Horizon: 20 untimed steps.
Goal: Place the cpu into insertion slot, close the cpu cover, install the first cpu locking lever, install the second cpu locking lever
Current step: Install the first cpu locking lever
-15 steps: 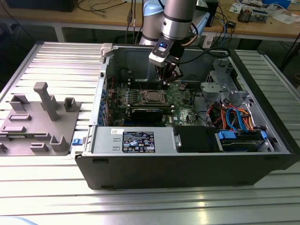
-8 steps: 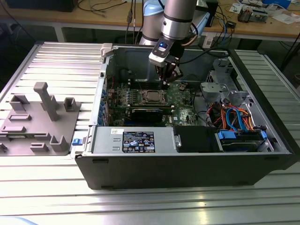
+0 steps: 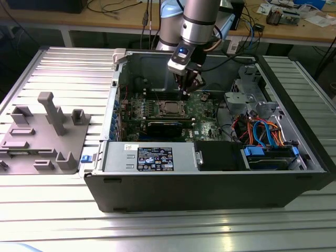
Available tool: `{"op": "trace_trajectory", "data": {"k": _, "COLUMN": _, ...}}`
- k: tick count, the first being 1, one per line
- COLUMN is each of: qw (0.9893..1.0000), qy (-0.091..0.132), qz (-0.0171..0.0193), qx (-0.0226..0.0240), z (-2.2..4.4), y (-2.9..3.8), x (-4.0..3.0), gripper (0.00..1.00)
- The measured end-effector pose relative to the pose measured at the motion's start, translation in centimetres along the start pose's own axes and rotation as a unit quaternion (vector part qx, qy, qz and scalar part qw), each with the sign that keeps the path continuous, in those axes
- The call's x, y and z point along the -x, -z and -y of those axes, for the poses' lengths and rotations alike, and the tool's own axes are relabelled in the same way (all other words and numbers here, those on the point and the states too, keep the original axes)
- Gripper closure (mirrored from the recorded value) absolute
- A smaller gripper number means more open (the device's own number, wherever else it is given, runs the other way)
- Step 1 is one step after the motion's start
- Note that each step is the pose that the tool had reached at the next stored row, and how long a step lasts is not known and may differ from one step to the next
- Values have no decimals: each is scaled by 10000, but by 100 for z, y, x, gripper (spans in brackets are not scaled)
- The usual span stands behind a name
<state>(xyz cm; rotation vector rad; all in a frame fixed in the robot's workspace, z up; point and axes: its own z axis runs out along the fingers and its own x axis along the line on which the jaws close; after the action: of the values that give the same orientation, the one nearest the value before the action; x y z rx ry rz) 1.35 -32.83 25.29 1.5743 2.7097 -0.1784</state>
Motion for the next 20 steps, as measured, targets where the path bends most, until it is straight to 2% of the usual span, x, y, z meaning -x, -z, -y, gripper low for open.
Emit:
{"op": "trace_trajectory", "data": {"k": 9, "qw": 9997, "qy": 255, "qz": 25, "qx": 15, "z": 0, "y": 0, "x": 0, "gripper": 89}}
{"op": "trace_trajectory", "data": {"k": 20, "qw": 9991, "qy": 411, "qz": 42, "qx": 24, "z": 0, "y": 0, "x": 0, "gripper": 89}}
